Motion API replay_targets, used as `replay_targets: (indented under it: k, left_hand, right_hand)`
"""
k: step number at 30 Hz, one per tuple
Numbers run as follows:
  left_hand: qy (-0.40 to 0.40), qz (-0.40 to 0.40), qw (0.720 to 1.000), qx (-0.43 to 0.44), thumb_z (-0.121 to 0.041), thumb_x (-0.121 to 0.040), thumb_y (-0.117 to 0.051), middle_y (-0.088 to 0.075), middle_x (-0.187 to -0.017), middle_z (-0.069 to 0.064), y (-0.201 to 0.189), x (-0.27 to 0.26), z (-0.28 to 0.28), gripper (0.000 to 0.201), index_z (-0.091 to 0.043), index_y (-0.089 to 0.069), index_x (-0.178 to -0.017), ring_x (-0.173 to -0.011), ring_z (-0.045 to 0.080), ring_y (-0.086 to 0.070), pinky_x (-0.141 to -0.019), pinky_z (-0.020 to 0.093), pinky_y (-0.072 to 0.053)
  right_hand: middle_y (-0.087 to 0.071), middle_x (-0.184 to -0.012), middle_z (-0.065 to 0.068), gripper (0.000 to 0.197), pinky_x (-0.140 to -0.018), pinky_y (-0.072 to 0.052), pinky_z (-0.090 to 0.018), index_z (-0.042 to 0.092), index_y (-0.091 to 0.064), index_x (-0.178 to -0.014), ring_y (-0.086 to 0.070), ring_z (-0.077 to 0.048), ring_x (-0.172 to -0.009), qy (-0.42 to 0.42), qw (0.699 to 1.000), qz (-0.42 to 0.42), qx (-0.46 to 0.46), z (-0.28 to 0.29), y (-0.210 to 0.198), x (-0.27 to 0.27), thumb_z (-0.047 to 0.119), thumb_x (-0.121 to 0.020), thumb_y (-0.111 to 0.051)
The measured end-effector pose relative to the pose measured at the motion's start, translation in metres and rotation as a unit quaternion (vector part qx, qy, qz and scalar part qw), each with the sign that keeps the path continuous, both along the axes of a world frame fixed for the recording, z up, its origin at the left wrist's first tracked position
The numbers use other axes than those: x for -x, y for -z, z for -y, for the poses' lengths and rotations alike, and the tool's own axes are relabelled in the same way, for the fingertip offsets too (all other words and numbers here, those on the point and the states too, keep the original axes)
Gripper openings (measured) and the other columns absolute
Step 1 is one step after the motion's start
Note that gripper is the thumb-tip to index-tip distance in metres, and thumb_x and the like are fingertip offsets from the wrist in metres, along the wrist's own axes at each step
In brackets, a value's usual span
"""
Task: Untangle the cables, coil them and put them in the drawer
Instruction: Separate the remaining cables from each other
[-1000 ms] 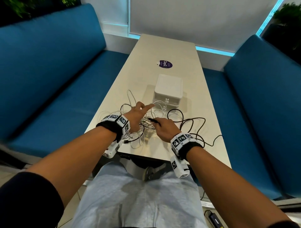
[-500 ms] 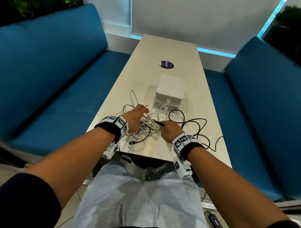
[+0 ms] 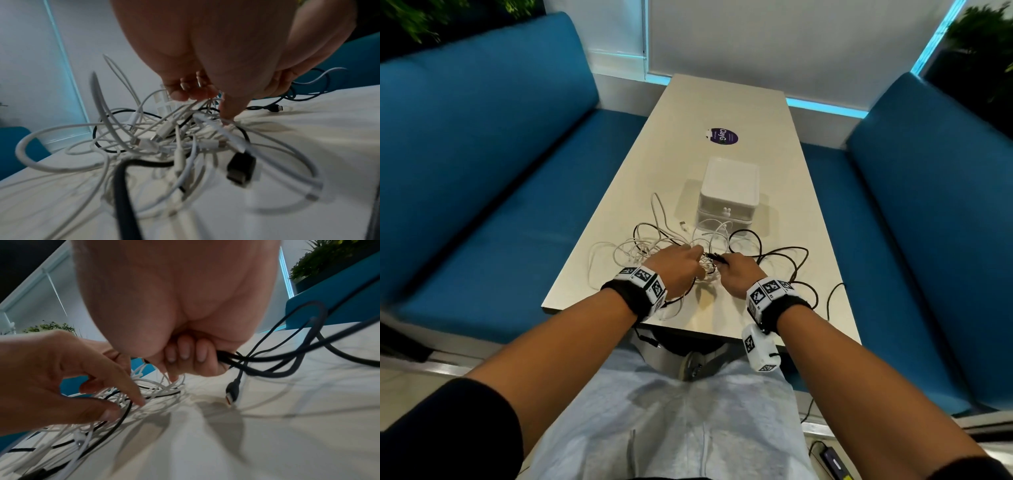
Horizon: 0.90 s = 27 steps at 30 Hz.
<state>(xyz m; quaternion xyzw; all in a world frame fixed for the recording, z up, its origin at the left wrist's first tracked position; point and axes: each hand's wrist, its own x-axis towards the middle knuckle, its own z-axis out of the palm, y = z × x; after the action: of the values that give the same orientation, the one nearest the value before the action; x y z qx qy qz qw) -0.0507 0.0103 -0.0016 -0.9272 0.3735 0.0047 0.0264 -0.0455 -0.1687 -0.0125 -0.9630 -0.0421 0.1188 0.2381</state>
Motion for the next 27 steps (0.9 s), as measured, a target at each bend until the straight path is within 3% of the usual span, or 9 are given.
replay_targets:
  k: [4, 8, 11, 13, 15, 18, 23, 27]
  left_hand:
    - [0.034, 0.075, 0.996, -0.014, -0.024, -0.096, -0.056, -0.052, -0.102, 0.004, 0.002, -0.003, 0.002, 0.014, -0.021, -0.069, -0.099, -0.092, 0.025, -0.053, -0.075, 0.036, -0.041]
    - [0.007, 0.080, 0.996, 0.035, -0.032, -0.103, -0.041, -0.057, -0.107, 0.001, 0.001, -0.010, 0.005, 0.022, -0.019, -0.058, -0.110, -0.098, 0.024, -0.054, -0.083, 0.037, -0.040]
    - [-0.029, 0.088, 0.995, 0.046, -0.029, -0.103, -0.036, -0.063, -0.104, 0.002, 0.000, -0.010, 0.009, 0.022, -0.017, -0.055, -0.106, -0.096, 0.026, -0.058, -0.085, 0.038, -0.038]
    - [-0.048, 0.093, 0.993, 0.052, -0.028, -0.102, -0.034, -0.063, -0.101, 0.003, 0.000, -0.009, 0.013, 0.023, -0.016, -0.054, -0.104, -0.094, 0.026, -0.058, -0.086, 0.039, -0.038]
    - [-0.055, 0.085, 0.993, 0.061, -0.029, -0.101, -0.034, -0.063, -0.100, 0.004, 0.000, -0.008, 0.018, 0.023, -0.015, -0.052, -0.102, -0.093, 0.026, -0.059, -0.086, 0.039, -0.037]
    - [-0.060, 0.079, 0.993, 0.065, -0.029, -0.100, -0.034, -0.063, -0.095, 0.004, 0.001, -0.006, 0.023, 0.021, -0.015, -0.049, -0.100, -0.087, 0.027, -0.058, -0.086, 0.039, -0.037]
    - [-0.106, 0.088, 0.989, 0.053, -0.032, -0.102, -0.029, -0.067, -0.081, 0.006, 0.002, -0.006, 0.028, 0.025, -0.014, -0.047, -0.100, -0.075, 0.029, -0.062, -0.088, 0.041, -0.035]
    - [-0.091, 0.090, 0.990, 0.067, -0.030, -0.102, -0.031, -0.067, -0.080, 0.005, 0.007, -0.005, 0.035, 0.022, -0.016, -0.047, -0.097, -0.073, 0.029, -0.061, -0.086, 0.041, -0.036]
  right_hand:
    - [-0.066, -0.107, -0.017, 0.027, -0.073, -0.041, -0.032, 0.008, -0.063, -0.107, -0.060, -0.036, -0.100, -0.013, 1.000, -0.007, -0.007, 0.004, -0.002, 0.004, 0.022, -0.102, -0.042]
    - [-0.067, -0.109, -0.013, 0.028, -0.080, -0.045, -0.033, 0.013, -0.065, -0.115, -0.061, -0.031, -0.099, -0.010, 0.999, 0.003, -0.034, 0.012, -0.009, 0.004, 0.021, -0.102, -0.042]
    - [-0.066, -0.093, -0.004, 0.027, -0.066, -0.042, -0.027, 0.020, -0.067, -0.111, -0.061, -0.023, -0.080, 0.002, 0.998, 0.025, -0.063, 0.022, -0.011, 0.004, 0.019, -0.101, -0.042]
    - [-0.068, -0.094, -0.003, 0.027, -0.059, -0.041, -0.024, 0.021, -0.067, -0.109, -0.062, -0.022, -0.077, 0.004, 0.996, 0.041, -0.081, 0.027, -0.010, 0.004, 0.018, -0.101, -0.042]
    - [-0.069, -0.101, -0.004, 0.025, -0.064, -0.044, -0.027, 0.021, -0.066, -0.108, -0.062, -0.023, -0.082, 0.031, 0.992, 0.069, -0.101, 0.031, -0.009, 0.005, 0.019, -0.101, -0.042]
    - [-0.068, -0.098, -0.010, 0.025, -0.071, -0.046, -0.033, 0.016, -0.063, -0.107, -0.062, -0.031, -0.085, 0.120, 0.979, 0.106, -0.126, 0.040, -0.011, 0.002, 0.022, -0.102, -0.039]
    - [-0.062, -0.118, -0.024, 0.036, -0.087, -0.047, -0.039, 0.001, -0.058, -0.115, -0.058, -0.041, -0.108, 0.202, 0.978, 0.033, -0.036, 0.055, -0.015, -0.004, 0.027, -0.103, -0.036]
    - [-0.063, -0.117, -0.024, 0.038, -0.080, -0.045, -0.035, -0.004, -0.060, -0.116, -0.059, -0.041, -0.108, 0.199, 0.980, -0.015, -0.001, 0.053, -0.014, -0.002, 0.024, -0.102, -0.038]
